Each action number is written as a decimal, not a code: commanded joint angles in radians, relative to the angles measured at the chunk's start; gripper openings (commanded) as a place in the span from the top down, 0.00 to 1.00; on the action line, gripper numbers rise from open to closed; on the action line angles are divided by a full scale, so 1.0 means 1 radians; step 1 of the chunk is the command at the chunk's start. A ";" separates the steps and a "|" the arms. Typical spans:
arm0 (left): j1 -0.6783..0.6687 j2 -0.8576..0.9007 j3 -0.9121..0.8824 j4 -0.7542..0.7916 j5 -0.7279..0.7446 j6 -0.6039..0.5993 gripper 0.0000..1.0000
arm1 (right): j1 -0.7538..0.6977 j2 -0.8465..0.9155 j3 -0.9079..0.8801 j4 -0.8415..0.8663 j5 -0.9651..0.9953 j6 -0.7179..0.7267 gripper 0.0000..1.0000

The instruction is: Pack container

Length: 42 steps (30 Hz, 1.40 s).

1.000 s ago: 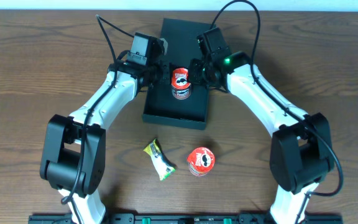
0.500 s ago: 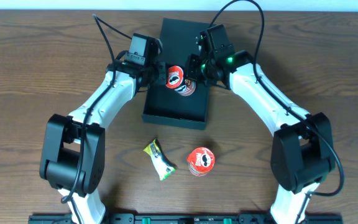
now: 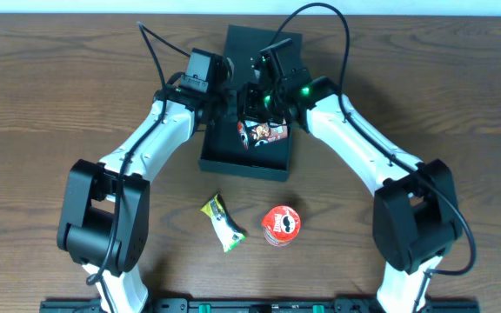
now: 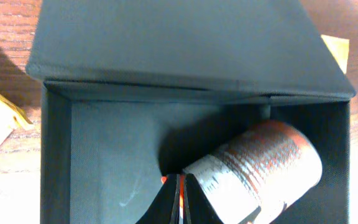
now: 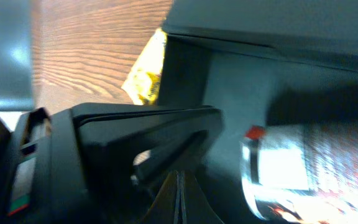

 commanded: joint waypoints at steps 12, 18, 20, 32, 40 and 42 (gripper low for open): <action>0.029 -0.244 0.043 -0.339 -0.387 0.068 0.94 | -0.205 -0.169 0.011 -0.451 0.135 -0.200 0.98; 0.031 -0.390 0.040 -0.515 -0.409 0.075 0.94 | -0.203 -0.416 -0.011 -0.618 0.354 -0.224 0.98; 0.030 -0.451 0.029 -0.553 -0.415 0.064 0.94 | -0.203 -0.511 -0.043 -0.652 0.374 -0.229 0.82; 0.030 -0.887 -0.187 -0.777 -0.439 0.002 0.05 | -0.055 -0.863 -0.497 -0.660 0.365 -0.024 0.01; 0.030 -0.969 -0.235 -0.706 -0.500 0.006 0.05 | 0.214 -0.755 -0.578 -0.438 0.411 0.093 0.05; 0.030 -0.941 -0.267 -0.654 -0.520 0.006 0.05 | 0.246 -0.716 -0.576 -0.439 0.434 0.114 0.05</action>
